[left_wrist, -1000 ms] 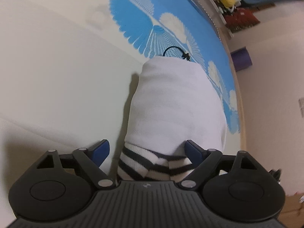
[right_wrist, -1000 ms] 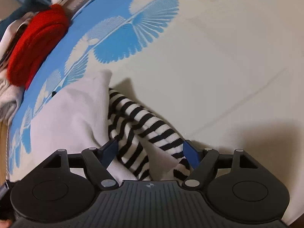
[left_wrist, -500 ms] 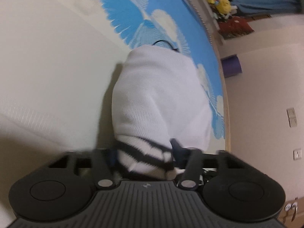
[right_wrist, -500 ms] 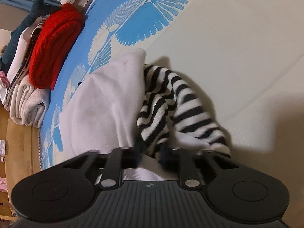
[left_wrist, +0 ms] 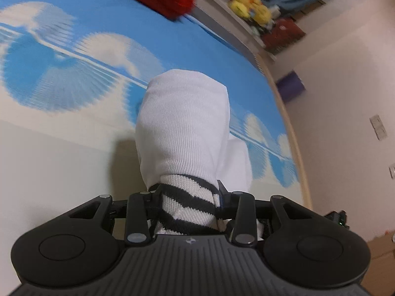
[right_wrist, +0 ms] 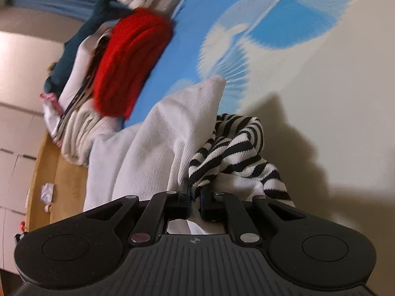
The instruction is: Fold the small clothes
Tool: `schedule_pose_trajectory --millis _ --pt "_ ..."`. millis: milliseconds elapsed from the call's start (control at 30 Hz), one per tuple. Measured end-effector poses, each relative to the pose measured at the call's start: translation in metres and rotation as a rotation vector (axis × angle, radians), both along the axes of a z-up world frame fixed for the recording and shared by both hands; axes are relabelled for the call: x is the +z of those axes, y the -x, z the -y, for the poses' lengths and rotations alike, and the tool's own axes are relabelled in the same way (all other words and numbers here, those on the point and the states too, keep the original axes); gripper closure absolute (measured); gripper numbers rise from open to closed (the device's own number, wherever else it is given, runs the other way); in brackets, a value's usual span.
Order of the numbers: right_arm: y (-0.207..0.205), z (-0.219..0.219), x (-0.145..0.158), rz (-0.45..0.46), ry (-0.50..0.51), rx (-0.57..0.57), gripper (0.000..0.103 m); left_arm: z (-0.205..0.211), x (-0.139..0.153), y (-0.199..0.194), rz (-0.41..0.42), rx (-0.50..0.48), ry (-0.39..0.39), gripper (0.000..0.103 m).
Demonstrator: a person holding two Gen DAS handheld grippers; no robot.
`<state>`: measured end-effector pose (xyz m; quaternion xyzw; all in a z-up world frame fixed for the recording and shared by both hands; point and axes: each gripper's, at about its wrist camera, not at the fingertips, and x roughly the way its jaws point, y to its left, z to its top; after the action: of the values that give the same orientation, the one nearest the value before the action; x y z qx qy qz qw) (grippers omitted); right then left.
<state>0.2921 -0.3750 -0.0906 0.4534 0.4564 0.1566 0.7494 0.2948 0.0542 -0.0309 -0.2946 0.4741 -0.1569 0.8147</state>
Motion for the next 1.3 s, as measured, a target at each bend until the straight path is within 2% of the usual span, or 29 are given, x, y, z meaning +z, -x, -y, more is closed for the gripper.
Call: schedule_pose_trajectory --millis 33,100,133,167,233,300,367,433,467,500,533,600,667,700,767,800,833,900,967,1033,1067,1133,1200,1233,1300 --pt "-0.005 -0.015 0.000 0.001 -0.003 0.009 0.096 -0.021 -0.005 -0.003 -0.009 0.013 -0.012 0.054" --pt "-0.014 -0.035 -0.005 -0.019 0.026 0.002 0.095 -0.059 -0.020 -0.009 -0.050 0.074 -0.086 0.036" --pt "-0.017 -0.043 -0.008 -0.044 0.073 -0.011 0.090 -0.076 -0.027 -0.009 -0.084 0.130 -0.138 0.035" --pt "-0.019 -0.049 -0.011 -0.077 0.148 -0.027 0.090 -0.094 -0.032 -0.008 -0.116 0.180 -0.195 0.035" --pt "-0.020 -0.052 -0.013 -0.113 0.239 -0.043 0.089 -0.115 -0.031 0.001 -0.118 0.197 -0.252 0.035" --pt "-0.021 -0.054 -0.010 -0.109 0.240 -0.028 0.084 -0.123 -0.027 0.013 -0.083 0.174 -0.230 0.033" --pt "-0.020 -0.060 0.001 -0.054 0.230 0.019 0.075 -0.127 -0.030 0.026 -0.071 0.170 -0.173 0.027" --pt "-0.018 -0.072 0.011 0.001 0.232 0.084 0.057 -0.129 -0.046 0.038 -0.075 0.191 -0.110 0.027" --pt "-0.017 -0.080 0.012 0.015 0.229 0.116 0.054 -0.126 -0.057 0.041 -0.107 0.191 -0.091 0.027" --pt "-0.017 -0.088 0.012 0.021 0.228 0.146 0.049 -0.121 -0.066 0.043 -0.186 0.183 -0.091 0.028" --pt "-0.017 -0.097 0.010 0.022 0.239 0.182 0.047 -0.119 -0.070 0.043 -0.224 0.183 -0.091 0.028" --pt "-0.019 -0.115 0.004 0.021 0.296 0.223 0.045 -0.119 -0.065 0.043 -0.175 0.182 -0.115 0.027" --pt "-0.022 -0.131 -0.002 0.025 0.343 0.249 0.045 -0.119 -0.063 0.041 -0.170 0.196 -0.149 0.027" --pt "-0.022 -0.138 -0.004 0.027 0.345 0.264 0.047 -0.120 -0.064 0.041 -0.186 0.207 -0.139 0.027" --pt "-0.021 -0.152 -0.009 0.030 0.340 0.327 0.067 -0.125 -0.067 0.041 -0.203 0.225 -0.095 0.027" --pt "-0.018 -0.157 -0.008 0.039 0.372 0.350 0.095 -0.127 -0.067 0.040 -0.197 0.222 -0.089 0.027" --pt "-0.014 -0.159 -0.003 0.057 0.403 0.359 0.098 -0.127 -0.065 0.040 -0.184 0.211 -0.090 0.027" --pt "-0.010 -0.148 0.011 0.092 0.365 0.320 0.099 -0.130 -0.064 0.040 -0.165 0.181 -0.093 0.027" --pt "-0.002 -0.119 0.036 0.162 0.223 0.260 0.099 -0.128 -0.063 0.039 -0.154 0.151 -0.079 0.027" --pt "0.006 -0.098 0.050 0.199 0.189 0.248 0.100 -0.125 -0.063 0.039 -0.153 0.110 -0.079 0.025" --pt "0.008 -0.093 0.049 0.176 0.216 0.253 0.103 -0.121 -0.065 0.039 -0.162 0.085 -0.095 0.025" --pt "0.007 -0.087 0.025 0.032 0.303 0.272 0.102 -0.111 -0.074 0.036 -0.205 0.023 -0.161 0.025" --pt "0.005 -0.091 0.000 -0.080 0.354 0.305 0.102 -0.104 -0.083 0.034 -0.236 -0.011 -0.234 0.017" --pt "0.004 -0.097 -0.006 -0.087 0.387 0.326 0.102 -0.104 -0.087 0.034 -0.250 -0.009 -0.261 0.016" --pt "0.004 -0.107 -0.004 -0.066 0.443 0.339 0.099 -0.109 -0.089 0.035 -0.268 0.014 -0.248 0.018"
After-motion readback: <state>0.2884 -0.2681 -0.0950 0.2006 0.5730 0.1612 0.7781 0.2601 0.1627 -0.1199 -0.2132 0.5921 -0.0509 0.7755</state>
